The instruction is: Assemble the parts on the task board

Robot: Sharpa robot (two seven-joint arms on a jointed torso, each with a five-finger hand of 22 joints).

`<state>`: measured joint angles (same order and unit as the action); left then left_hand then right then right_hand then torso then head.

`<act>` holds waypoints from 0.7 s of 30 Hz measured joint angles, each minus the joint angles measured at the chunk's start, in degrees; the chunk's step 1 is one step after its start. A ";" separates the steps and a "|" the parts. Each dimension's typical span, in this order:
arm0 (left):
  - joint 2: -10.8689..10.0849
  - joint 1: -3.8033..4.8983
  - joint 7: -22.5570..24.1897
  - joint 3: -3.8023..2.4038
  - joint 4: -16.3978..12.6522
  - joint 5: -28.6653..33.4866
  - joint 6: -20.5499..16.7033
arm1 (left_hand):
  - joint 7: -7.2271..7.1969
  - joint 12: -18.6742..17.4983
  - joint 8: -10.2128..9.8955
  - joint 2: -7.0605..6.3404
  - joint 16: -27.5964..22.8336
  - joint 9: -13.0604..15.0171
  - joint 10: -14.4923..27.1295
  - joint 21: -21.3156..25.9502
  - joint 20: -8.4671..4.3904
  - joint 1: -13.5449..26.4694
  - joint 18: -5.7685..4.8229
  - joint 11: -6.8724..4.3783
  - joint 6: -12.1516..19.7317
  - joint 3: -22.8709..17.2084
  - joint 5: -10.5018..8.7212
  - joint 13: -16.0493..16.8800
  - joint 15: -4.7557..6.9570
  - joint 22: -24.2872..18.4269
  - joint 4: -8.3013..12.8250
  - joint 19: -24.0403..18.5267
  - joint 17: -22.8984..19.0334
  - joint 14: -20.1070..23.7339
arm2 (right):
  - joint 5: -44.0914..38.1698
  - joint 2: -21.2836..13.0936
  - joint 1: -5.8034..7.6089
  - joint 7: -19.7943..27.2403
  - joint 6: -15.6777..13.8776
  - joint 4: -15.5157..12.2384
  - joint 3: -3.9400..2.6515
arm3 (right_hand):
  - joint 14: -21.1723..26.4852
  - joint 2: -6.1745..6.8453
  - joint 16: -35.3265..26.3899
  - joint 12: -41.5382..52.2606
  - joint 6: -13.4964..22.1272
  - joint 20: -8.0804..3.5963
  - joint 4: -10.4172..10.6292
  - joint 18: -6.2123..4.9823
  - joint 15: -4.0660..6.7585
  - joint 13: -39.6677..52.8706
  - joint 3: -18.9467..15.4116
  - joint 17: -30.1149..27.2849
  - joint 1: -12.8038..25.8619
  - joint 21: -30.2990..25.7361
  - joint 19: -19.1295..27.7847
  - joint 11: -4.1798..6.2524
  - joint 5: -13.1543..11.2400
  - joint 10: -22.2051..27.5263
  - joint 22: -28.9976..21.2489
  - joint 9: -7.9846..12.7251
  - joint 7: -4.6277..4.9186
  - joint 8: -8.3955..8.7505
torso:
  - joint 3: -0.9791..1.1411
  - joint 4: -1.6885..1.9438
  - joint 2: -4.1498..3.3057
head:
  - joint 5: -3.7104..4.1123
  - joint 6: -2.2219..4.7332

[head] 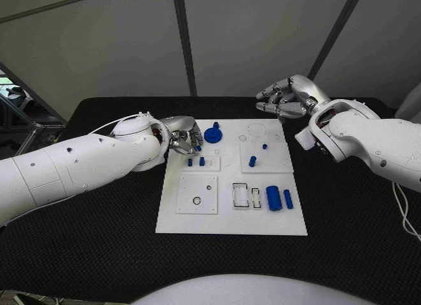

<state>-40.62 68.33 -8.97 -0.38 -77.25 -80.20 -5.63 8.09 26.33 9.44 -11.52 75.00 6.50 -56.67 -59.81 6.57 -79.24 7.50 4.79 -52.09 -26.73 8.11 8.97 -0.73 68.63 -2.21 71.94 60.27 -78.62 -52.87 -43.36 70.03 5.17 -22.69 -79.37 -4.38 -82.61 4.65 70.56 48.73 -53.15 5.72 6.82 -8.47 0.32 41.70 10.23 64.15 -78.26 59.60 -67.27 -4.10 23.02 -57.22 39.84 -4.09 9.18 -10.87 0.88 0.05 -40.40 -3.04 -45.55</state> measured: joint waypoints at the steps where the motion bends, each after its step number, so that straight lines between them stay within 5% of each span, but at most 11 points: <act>1: -0.03 0.00 -0.02 0.00 0.00 0.00 0.00 | -0.01 0.00 -0.17 0.00 0.00 -0.06 0.15 0.00 0.00 0.00 0.00 0.15 0.07 0.00 0.00 0.02 0.00 -0.04 0.00 0.00 -0.02 0.00 | -0.01 0.00 0.00 -0.01 0.01 0.03 0.00 | 0.00 0.00 0.00 0.00 0.00 0.00 0.00 0.00 0.00 -0.03 0.00 -0.07 0.00 -0.20 0.00 0.00 0.00 0.00 -0.11 0.00 0.00 0.00 | 0.00 0.00 0.01 | 0.01 0.01; 10: -1.65 -0.02 -0.14 -0.10 -0.32 0.25 0.01 | 0.00 0.00 -0.39 0.00 -0.23 -0.17 0.15 0.49 0.00 0.00 0.00 0.15 0.40 0.16 0.00 0.01 0.01 -0.31 -0.16 0.00 -0.54 0.41 | -1.26 -0.39 0.00 -1.07 1.16 0.78 0.00 | 0.94 0.69 -2.92 -7.38 0.21 0.01 0.28 0.01 -0.10 -5.86 2.62 -2.79 -0.69 -2.82 1.04 -0.20 -0.25 1.86 -3.25 0.00 0.21 0.00 | -0.03 0.00 0.04 | 0.08 0.18; 16: -3.72 -0.10 0.19 -2.24 -0.63 3.75 -0.48 | 0.75 0.00 -0.27 0.00 -1.47 -0.09 0.71 2.19 0.31 0.00 0.00 0.31 -0.38 0.16 0.00 0.09 -0.12 -1.14 -0.16 -1.13 -2.47 1.57 | -6.27 -1.72 -0.06 -2.50 3.45 0.25 0.01 | -1.05 1.43 -1.34 -18.93 -1.94 -0.34 -1.25 0.00 0.21 -15.84 6.63 -0.94 -2.65 0.33 -2.52 -0.23 -3.80 0.51 1.17 -0.08 0.01 -0.43 | -0.09 0.09 0.04 | 0.37 0.36; 21: -6.35 -0.06 1.72 -3.13 -0.62 10.59 -2.38 | 0.99 -0.39 0.37 0.31 -4.98 0.09 1.28 7.18 0.49 -0.32 0.01 0.87 -1.90 -0.23 0.00 0.08 -0.59 -4.22 0.23 -4.37 -8.29 4.70 | -13.56 -3.30 -0.36 -3.99 5.65 -1.28 0.04 | -1.14 1.64 0.48 -26.48 -4.12 -0.41 -2.29 0.01 0.31 -21.91 9.34 1.34 -3.17 3.63 -4.93 -0.12 -5.90 -2.64 5.71 -0.08 -0.32 -0.43 | -0.08 0.09 0.12 | 0.36 0.54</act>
<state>-46.97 68.27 -7.25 -3.51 -77.87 -69.61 -8.00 9.08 25.94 9.82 -11.21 70.02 6.59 -55.40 -52.62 7.06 -79.56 7.51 5.66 -53.99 -26.96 8.11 9.05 -1.32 64.42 -1.97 67.57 51.98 -73.92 -66.43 -46.66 69.67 1.18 -17.04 -80.65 -4.34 -83.75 6.29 71.04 22.25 -57.27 5.30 4.53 -8.45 0.62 19.79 19.58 65.49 -81.42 63.23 -72.20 -4.22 17.12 -59.86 45.54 -4.17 8.86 -11.30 0.80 0.14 -40.28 -2.69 -45.01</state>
